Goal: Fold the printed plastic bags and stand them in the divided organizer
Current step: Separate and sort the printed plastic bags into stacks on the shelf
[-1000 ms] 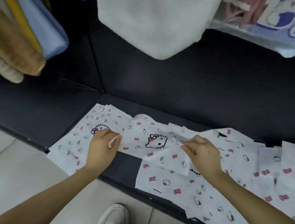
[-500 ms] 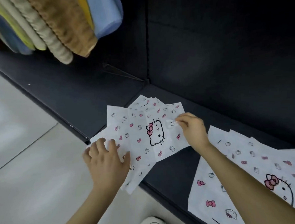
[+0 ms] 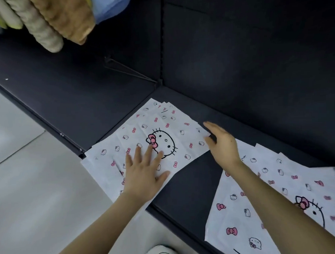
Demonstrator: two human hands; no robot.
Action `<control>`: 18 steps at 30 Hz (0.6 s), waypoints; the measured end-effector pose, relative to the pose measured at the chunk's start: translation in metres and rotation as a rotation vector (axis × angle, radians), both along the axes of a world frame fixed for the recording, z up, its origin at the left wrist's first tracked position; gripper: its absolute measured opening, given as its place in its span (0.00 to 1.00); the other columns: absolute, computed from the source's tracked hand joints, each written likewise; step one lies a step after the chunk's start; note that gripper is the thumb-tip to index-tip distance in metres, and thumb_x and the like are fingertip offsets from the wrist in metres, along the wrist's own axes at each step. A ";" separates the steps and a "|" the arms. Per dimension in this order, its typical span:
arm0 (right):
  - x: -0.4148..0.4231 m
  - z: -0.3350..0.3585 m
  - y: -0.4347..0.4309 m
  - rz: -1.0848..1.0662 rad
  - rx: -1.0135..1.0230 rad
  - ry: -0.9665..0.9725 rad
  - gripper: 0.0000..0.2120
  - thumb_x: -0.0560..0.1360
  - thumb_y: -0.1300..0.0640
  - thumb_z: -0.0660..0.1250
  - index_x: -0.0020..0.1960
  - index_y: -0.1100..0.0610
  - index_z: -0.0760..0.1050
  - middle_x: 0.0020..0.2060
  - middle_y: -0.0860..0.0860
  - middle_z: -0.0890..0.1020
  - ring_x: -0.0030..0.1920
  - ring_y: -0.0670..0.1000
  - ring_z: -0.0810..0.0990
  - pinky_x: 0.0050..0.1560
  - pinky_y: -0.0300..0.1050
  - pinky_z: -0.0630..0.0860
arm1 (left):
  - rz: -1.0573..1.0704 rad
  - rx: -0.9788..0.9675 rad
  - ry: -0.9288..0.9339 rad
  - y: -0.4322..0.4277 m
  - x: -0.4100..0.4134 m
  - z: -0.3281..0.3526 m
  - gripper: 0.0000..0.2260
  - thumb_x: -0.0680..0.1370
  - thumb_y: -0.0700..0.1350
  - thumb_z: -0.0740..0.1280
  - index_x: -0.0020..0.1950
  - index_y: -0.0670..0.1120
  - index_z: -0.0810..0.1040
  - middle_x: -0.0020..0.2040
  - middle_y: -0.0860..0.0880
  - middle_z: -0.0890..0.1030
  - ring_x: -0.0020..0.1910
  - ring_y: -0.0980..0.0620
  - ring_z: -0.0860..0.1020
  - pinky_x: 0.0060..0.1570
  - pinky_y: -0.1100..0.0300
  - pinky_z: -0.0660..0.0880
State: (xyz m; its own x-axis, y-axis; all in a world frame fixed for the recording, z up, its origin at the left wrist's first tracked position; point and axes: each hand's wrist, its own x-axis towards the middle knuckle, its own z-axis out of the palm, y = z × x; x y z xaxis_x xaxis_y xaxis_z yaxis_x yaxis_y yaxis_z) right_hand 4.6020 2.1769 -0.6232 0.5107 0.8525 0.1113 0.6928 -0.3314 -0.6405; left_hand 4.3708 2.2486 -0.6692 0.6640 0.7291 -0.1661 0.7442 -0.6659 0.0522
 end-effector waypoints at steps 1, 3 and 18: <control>0.004 0.000 -0.019 -0.035 -0.014 -0.026 0.20 0.77 0.63 0.65 0.69 0.56 0.72 0.68 0.50 0.73 0.68 0.50 0.71 0.66 0.36 0.62 | 0.002 0.014 -0.008 -0.002 0.002 0.002 0.33 0.78 0.66 0.40 0.69 0.51 0.74 0.67 0.42 0.75 0.66 0.32 0.71 0.61 0.33 0.68; 0.013 0.003 -0.066 -0.087 -0.072 -0.057 0.19 0.78 0.60 0.66 0.68 0.57 0.72 0.67 0.50 0.74 0.67 0.51 0.73 0.65 0.38 0.65 | 0.007 0.028 -0.026 -0.006 0.006 0.006 0.33 0.77 0.66 0.42 0.71 0.50 0.72 0.70 0.40 0.72 0.68 0.32 0.67 0.66 0.33 0.62; 0.046 -0.023 -0.394 -0.465 -0.702 -0.290 0.34 0.75 0.34 0.58 0.72 0.57 0.67 0.73 0.53 0.67 0.72 0.56 0.66 0.69 0.55 0.64 | -0.010 -0.470 -0.509 -0.141 0.104 0.028 0.20 0.77 0.45 0.67 0.31 0.45 0.61 0.30 0.49 0.66 0.35 0.49 0.68 0.34 0.59 0.64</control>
